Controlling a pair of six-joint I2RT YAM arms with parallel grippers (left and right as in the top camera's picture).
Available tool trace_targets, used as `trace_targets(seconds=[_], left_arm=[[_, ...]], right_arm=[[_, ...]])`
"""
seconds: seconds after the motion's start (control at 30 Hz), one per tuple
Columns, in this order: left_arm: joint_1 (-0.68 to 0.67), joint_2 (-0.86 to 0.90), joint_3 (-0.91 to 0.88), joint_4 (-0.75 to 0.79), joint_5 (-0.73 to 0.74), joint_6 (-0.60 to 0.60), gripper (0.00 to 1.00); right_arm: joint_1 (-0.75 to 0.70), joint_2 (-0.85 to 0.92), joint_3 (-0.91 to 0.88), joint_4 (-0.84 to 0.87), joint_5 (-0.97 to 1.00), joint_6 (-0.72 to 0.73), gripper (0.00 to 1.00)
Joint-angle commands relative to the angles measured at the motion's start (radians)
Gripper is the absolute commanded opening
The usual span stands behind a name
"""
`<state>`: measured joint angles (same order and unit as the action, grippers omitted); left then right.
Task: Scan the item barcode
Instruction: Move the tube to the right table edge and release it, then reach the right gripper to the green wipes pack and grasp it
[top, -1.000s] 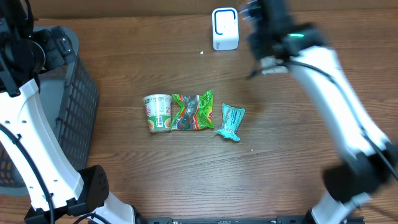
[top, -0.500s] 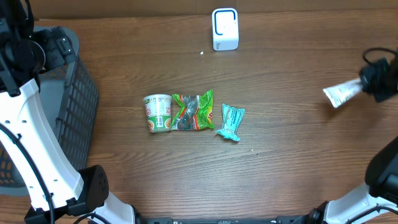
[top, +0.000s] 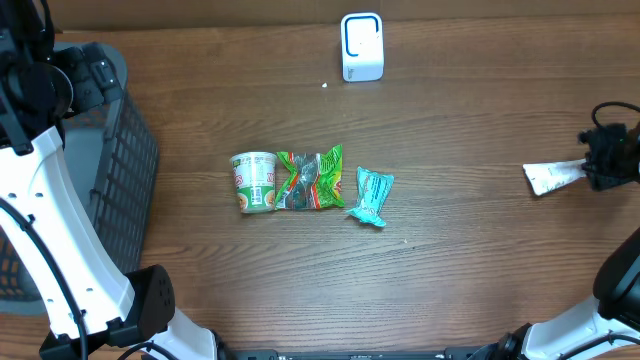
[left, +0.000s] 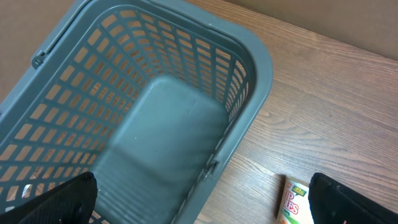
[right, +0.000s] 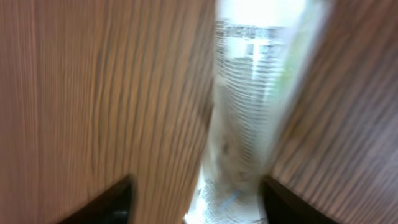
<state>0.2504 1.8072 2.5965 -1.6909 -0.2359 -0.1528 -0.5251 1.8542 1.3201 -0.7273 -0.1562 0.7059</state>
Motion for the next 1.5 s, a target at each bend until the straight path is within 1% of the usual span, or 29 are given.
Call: trace_targets(seconds=[0.0, 0.07, 0.17, 0.27, 0.3, 0.33, 0.43, 0.5, 0.57, 0.6, 0.63, 0.67, 0.73, 0.8, 0.83, 0.9, 0.93, 0.97, 1.03, 1.13, 1.23, 1.33, 1.47], left_arm=[[0.000, 0.004, 0.002, 0.002, 0.001, 0.015, 1.00], [0.000, 0.004, 0.002, 0.002, 0.001, 0.015, 1.00], [0.000, 0.004, 0.002, 0.002, 0.000, 0.015, 1.00], [0.000, 0.004, 0.002, 0.002, 0.001, 0.015, 1.00], [0.000, 0.004, 0.002, 0.002, 0.001, 0.015, 1.00], [0.000, 0.004, 0.002, 0.002, 0.001, 0.015, 1.00], [0.000, 0.004, 0.002, 0.002, 0.001, 0.015, 1.00], [0.000, 0.004, 0.002, 0.002, 0.001, 0.015, 1.00], [0.000, 0.004, 0.002, 0.002, 0.001, 0.015, 1.00], [0.000, 0.004, 0.002, 0.002, 0.000, 0.015, 0.99], [0.000, 0.004, 0.002, 0.002, 0.001, 0.015, 1.00], [0.000, 0.004, 0.002, 0.002, 0.001, 0.015, 1.00], [0.000, 0.004, 0.002, 0.002, 0.001, 0.015, 1.00], [0.000, 0.004, 0.002, 0.002, 0.001, 0.015, 1.00], [0.000, 0.004, 0.002, 0.002, 0.000, 0.015, 1.00], [0.000, 0.004, 0.002, 0.002, 0.001, 0.015, 1.00], [0.000, 0.004, 0.002, 0.002, 0.001, 0.015, 1.00], [0.000, 0.004, 0.002, 0.002, 0.001, 0.015, 1.00], [0.000, 0.004, 0.002, 0.002, 0.000, 0.015, 1.00], [0.000, 0.004, 0.002, 0.002, 0.001, 0.015, 0.99], [0.000, 0.004, 0.002, 0.002, 0.001, 0.015, 1.00], [0.000, 0.004, 0.002, 0.002, 0.001, 0.015, 1.00], [0.000, 0.004, 0.002, 0.002, 0.001, 0.015, 1.00]], right_arm=[[0.034, -0.044, 0.076, -0.057, -0.048, -0.100, 0.76], [0.056, -0.052, 0.134, -0.128, -0.048, -0.124, 0.77], [0.109, -0.063, 0.246, -0.263, -0.056, -0.198, 0.77], [0.190, -0.066, 0.327, -0.375, -0.150, -0.320, 0.81], [0.235, -0.066, 0.332, -0.405, -0.213, -0.368, 0.83], [0.261, -0.066, 0.329, -0.422, -0.238, -0.389, 0.83], [0.391, -0.064, 0.303, -0.474, -0.238, -0.449, 0.83], [0.476, -0.064, 0.274, -0.483, -0.227, -0.449, 0.83], [0.583, -0.064, 0.227, -0.482, -0.227, -0.447, 0.82], [0.650, -0.064, 0.192, -0.468, -0.227, -0.440, 0.79], [0.685, -0.064, 0.173, -0.456, -0.226, -0.426, 0.77], [0.721, -0.064, 0.152, -0.441, -0.218, -0.397, 0.74], [0.804, -0.063, 0.102, -0.389, -0.168, -0.347, 0.72], [0.895, -0.063, 0.062, -0.336, -0.101, -0.335, 0.64], [0.932, -0.063, 0.053, -0.316, -0.077, -0.359, 0.64], [1.022, -0.063, 0.042, -0.278, 0.010, -0.451, 0.64], [1.088, -0.063, 0.042, -0.267, 0.130, -0.495, 0.64], [1.196, -0.063, 0.042, -0.261, 0.288, -0.554, 0.64], [1.265, -0.063, 0.042, -0.251, 0.327, -0.592, 0.64], [1.336, -0.063, 0.035, -0.240, 0.378, -0.607, 0.64], [1.372, -0.061, 0.006, -0.220, 0.389, -0.610, 0.64], [1.380, -0.061, -0.032, -0.190, 0.391, -0.616, 0.64], [1.379, -0.061, -0.098, -0.133, 0.422, -0.684, 0.65]])
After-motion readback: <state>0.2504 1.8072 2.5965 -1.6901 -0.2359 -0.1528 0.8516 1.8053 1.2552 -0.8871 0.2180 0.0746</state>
